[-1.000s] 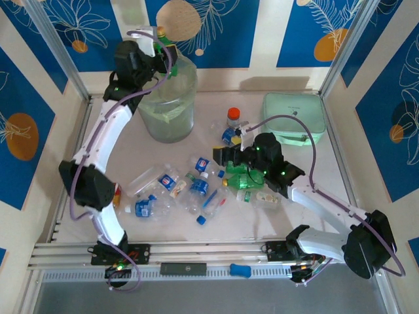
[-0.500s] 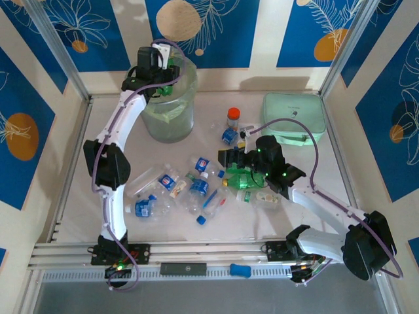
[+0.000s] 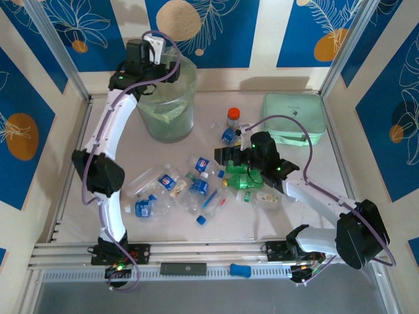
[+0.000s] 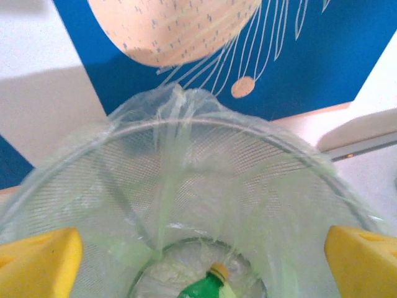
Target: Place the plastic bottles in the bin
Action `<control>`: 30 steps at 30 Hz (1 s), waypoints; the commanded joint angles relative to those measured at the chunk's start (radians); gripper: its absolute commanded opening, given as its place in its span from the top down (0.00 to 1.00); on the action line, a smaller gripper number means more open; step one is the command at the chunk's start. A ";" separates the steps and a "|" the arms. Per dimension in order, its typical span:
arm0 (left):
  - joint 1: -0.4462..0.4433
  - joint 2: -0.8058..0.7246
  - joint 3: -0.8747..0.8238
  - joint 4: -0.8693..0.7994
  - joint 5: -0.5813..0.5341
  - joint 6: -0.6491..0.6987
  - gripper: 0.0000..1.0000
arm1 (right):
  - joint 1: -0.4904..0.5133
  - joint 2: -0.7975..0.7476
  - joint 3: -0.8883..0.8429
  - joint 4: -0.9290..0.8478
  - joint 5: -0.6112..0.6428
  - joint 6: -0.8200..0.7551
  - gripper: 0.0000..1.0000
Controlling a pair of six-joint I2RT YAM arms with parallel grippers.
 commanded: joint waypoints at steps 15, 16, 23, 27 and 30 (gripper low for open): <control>0.140 -0.799 -0.952 -0.140 -0.123 -0.282 0.01 | -0.011 0.048 -0.013 0.034 -0.001 0.022 0.01; 0.159 -0.835 -1.019 -0.150 -0.121 -0.335 0.01 | -0.012 0.056 -0.011 0.036 -0.006 0.027 0.01; 0.285 -0.987 -1.343 -0.177 -0.108 -0.525 0.01 | -0.002 0.088 0.015 0.018 -0.023 0.025 0.01; 0.368 -1.003 -1.426 -0.200 -0.140 -0.570 0.01 | 0.007 0.093 0.009 0.022 -0.020 0.036 0.01; 0.425 -1.001 -1.471 -0.197 -0.142 -0.606 0.01 | 0.013 0.101 0.000 0.027 -0.015 0.052 0.01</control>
